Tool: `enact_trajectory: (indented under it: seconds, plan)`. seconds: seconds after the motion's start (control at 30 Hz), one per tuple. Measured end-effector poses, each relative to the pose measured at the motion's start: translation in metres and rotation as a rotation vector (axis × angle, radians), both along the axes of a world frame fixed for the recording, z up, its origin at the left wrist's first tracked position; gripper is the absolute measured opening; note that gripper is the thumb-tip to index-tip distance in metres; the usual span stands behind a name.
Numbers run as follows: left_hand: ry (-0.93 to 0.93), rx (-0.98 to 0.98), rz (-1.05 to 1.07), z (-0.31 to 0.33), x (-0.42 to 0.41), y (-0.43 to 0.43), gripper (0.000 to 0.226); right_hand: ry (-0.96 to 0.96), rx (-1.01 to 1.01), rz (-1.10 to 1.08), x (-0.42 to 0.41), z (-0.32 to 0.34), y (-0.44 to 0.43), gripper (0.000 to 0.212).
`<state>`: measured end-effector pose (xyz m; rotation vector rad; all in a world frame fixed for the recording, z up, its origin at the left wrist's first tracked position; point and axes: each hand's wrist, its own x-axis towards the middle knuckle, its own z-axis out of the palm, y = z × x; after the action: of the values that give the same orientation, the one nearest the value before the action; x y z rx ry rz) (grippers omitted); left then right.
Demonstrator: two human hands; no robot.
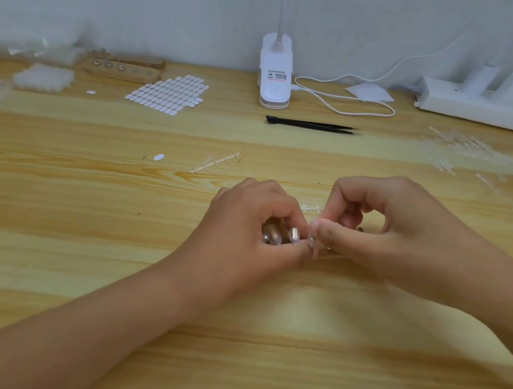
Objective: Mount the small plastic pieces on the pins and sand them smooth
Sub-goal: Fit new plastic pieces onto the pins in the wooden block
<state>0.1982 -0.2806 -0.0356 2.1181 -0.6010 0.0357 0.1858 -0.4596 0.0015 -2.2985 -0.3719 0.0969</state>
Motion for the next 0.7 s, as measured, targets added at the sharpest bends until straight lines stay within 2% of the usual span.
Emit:
enact_trajectory:
  seconds: [0.33,0.47,0.57,0.7]
  plan:
    - [0.013,0.005,0.008,0.001,-0.001,-0.001,0.014,-0.026,-0.078,0.011,0.001,0.003,0.0,0.017]
    - [0.028,0.004,-0.011,0.001,-0.001,0.002,0.016,-0.152,-0.063,-0.019,0.007,0.015,-0.014,0.015]
    - [0.012,0.014,-0.006,0.001,-0.001,0.001,0.016,-0.218,-0.097,0.135,0.005,0.019,-0.015,0.007]
    - [0.021,0.009,-0.005,0.001,-0.001,0.001,0.015,-0.216,-0.22,0.264,0.004,0.011,-0.012,0.012]
